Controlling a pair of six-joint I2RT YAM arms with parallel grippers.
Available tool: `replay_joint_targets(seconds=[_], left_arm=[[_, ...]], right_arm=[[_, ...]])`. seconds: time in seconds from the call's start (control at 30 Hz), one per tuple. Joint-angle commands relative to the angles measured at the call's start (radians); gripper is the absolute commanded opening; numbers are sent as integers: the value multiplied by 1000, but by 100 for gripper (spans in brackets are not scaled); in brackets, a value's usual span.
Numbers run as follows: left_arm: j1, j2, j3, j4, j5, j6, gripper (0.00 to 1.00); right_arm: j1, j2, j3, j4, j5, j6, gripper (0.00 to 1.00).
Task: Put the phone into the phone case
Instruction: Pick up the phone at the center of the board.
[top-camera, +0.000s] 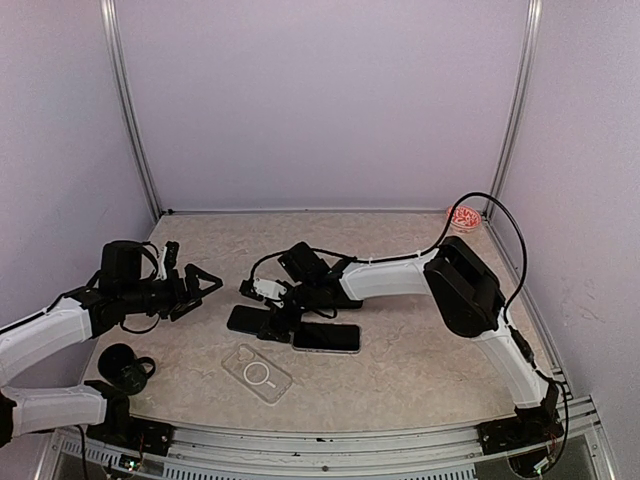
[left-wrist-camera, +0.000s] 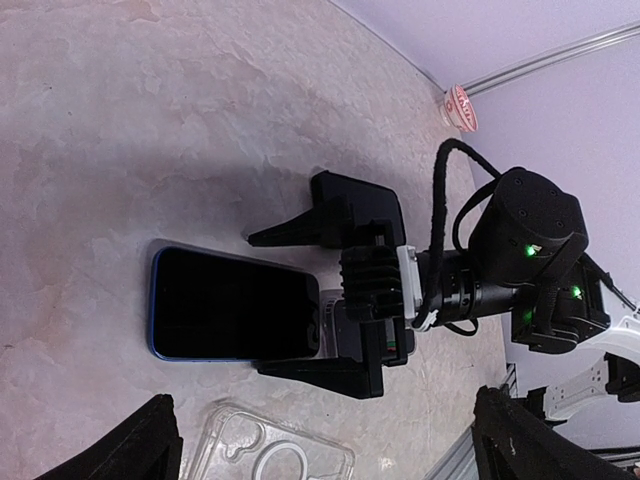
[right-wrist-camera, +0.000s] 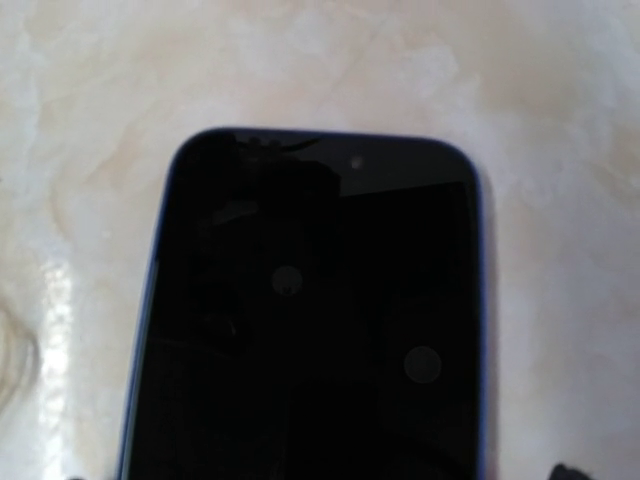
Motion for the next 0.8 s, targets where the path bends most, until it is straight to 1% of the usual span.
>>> replay_joint_targets(seconds=[0.0, 0.27, 0.53, 0.6, 0.77], left_arm=[[-4, -8, 1, 12, -5, 4, 99], [-4, -5, 11, 10, -6, 4, 99], [-5, -4, 15, 8, -8, 2, 99], [-4, -4, 15, 9, -9, 0, 99], [-7, -7, 10, 10, -11, -4, 99]], right_arm=[[11, 47, 31, -15, -11, 11, 98], [5, 76, 33, -23, -20, 31, 88], [5, 85, 30, -28, -1, 53, 70], [5, 85, 29, -30, 0, 52, 67], [5, 58, 25, -5, -2, 43, 66]])
